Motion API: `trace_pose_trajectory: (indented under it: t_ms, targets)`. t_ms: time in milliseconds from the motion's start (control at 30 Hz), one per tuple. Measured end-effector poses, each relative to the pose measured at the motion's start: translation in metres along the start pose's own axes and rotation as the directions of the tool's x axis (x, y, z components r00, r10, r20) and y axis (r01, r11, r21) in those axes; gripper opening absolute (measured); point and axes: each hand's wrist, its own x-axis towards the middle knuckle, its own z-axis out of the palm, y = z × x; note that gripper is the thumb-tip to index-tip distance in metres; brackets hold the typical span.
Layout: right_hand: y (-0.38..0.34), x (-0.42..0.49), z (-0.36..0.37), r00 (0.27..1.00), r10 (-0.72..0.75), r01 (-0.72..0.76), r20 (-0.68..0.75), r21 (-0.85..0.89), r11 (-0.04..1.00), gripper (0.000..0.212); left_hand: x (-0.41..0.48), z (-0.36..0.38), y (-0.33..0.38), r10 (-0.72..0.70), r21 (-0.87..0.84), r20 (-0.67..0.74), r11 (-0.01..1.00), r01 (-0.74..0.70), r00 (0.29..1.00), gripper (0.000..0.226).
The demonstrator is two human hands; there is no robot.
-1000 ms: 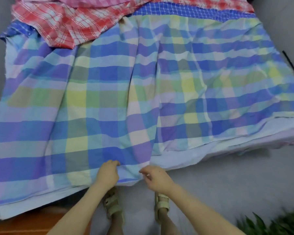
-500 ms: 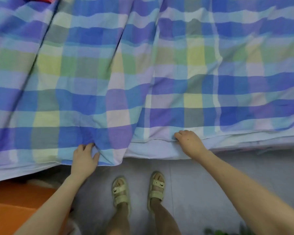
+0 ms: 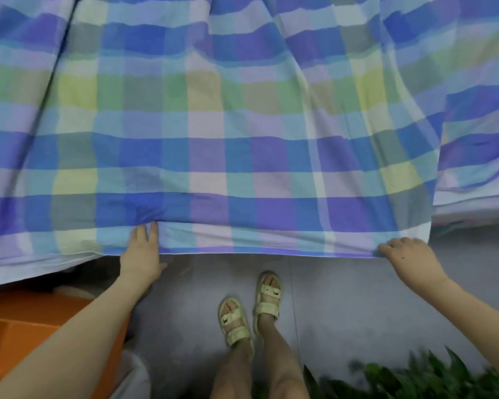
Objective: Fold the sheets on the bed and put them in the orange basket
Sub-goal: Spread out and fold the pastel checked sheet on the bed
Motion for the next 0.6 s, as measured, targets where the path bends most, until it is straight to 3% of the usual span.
trace_pose_trajectory:
  t_ms: [133,200,300,333,400,433,500,600]
  targets:
    - [0.012,0.002,-0.005,0.954,0.184,-0.192,-0.237,-0.010,0.981,0.032,0.002,0.008,0.007,-0.014,0.129,-0.077,0.991,0.024,0.997,0.101]
    - [0.016,0.001,-0.007,0.953,0.181,-0.194,-0.242,-0.032,0.980,0.030,0.009,0.016,0.007,-0.036,0.267,-0.047,0.962,0.047,0.998,0.093]
    - [0.008,-0.011,-0.002,0.995,0.036,-0.038,-0.091,-0.018,0.999,0.017,0.008,0.013,0.014,-0.142,0.390,0.005,0.912,0.129,0.990,0.075]
    - [0.005,-0.019,0.002,0.996,0.061,-0.058,-0.068,0.042,0.997,0.024,0.005,0.005,0.022,-0.147,0.355,0.006,0.925,0.135,0.989,0.068]
    - [0.000,-0.029,-0.001,0.956,0.257,-0.219,-0.139,0.238,0.946,0.012,-0.003,-0.016,0.042,-0.081,0.244,-0.056,0.965,0.092,0.995,0.046]
    - [-0.002,-0.030,-0.006,0.902,0.405,-0.327,-0.150,0.377,0.867,0.007,-0.006,-0.026,0.054,-0.011,0.180,-0.116,0.983,0.032,0.993,0.032]
    - [-0.002,-0.025,-0.018,0.738,0.675,-0.527,0.011,0.634,0.566,0.009,-0.007,-0.038,0.082,0.155,0.056,-0.272,0.988,-0.145,0.950,0.021]
    - [0.024,-0.024,-0.023,0.491,0.825,-0.568,0.281,0.821,0.058,0.012,-0.004,-0.065,0.159,0.366,-0.009,-0.304,0.922,-0.387,0.880,0.016]
